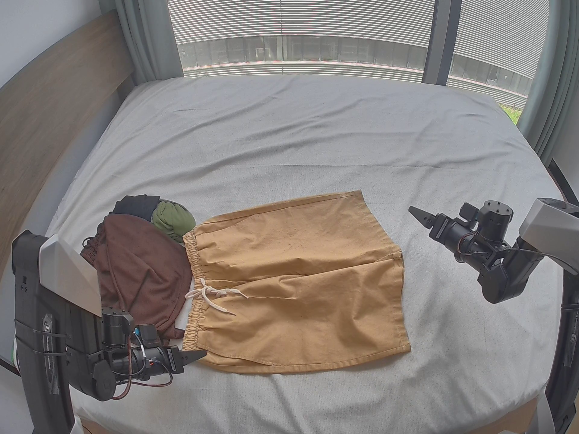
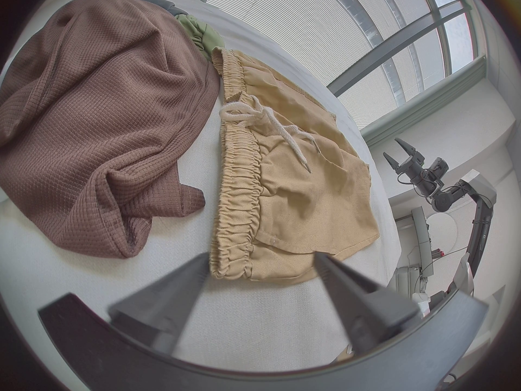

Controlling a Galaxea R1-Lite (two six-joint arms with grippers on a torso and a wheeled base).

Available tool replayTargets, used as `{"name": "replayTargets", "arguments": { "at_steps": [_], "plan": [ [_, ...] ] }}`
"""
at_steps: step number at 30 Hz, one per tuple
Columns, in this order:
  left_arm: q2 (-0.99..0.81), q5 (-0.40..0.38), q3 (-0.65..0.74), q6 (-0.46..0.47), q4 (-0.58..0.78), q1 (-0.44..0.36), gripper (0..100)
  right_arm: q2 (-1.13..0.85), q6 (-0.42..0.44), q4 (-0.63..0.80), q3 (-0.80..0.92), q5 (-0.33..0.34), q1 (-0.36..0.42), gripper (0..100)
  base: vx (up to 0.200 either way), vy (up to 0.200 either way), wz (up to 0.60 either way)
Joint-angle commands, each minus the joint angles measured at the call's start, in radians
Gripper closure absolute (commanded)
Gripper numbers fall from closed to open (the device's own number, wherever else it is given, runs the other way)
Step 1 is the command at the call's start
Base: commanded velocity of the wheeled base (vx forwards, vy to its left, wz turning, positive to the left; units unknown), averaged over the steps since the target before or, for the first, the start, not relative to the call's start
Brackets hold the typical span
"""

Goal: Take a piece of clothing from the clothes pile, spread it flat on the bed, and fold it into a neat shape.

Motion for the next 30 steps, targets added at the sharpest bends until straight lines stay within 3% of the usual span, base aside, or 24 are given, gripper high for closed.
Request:
{"name": "replayTargets", "arguments": {
  "at_steps": [1,2,12,20,30],
  "plan": [
    [0.01,0.0,-0.007,-0.001,0.001,0.002,100,-0.006,-0.029,0.002,0.042,0.0,0.0,0,0.0,0.0,0.0],
    [0.008,0.0,-0.007,-0.001,0.001,0.002,100,-0.012,-0.085,0.009,0.085,0.002,0.0,0,0.0,0.0,0.0],
    [0.007,-0.002,-0.005,0.0,-0.001,-0.002,100,-0.072,-0.306,0.109,0.324,0.005,0.045,0,0.0,0.0,0.0],
    [0.007,-0.004,-0.007,0.0,-0.001,-0.004,100,-0.115,-0.343,0.281,0.416,0.005,0.052,0,0.0,0.0,0.0],
    [0.007,-0.005,-0.007,0.002,-0.001,-0.005,100,-0.097,-0.335,0.301,0.471,0.052,0.077,0,0.0,0.0,0.0]
  ]
}}
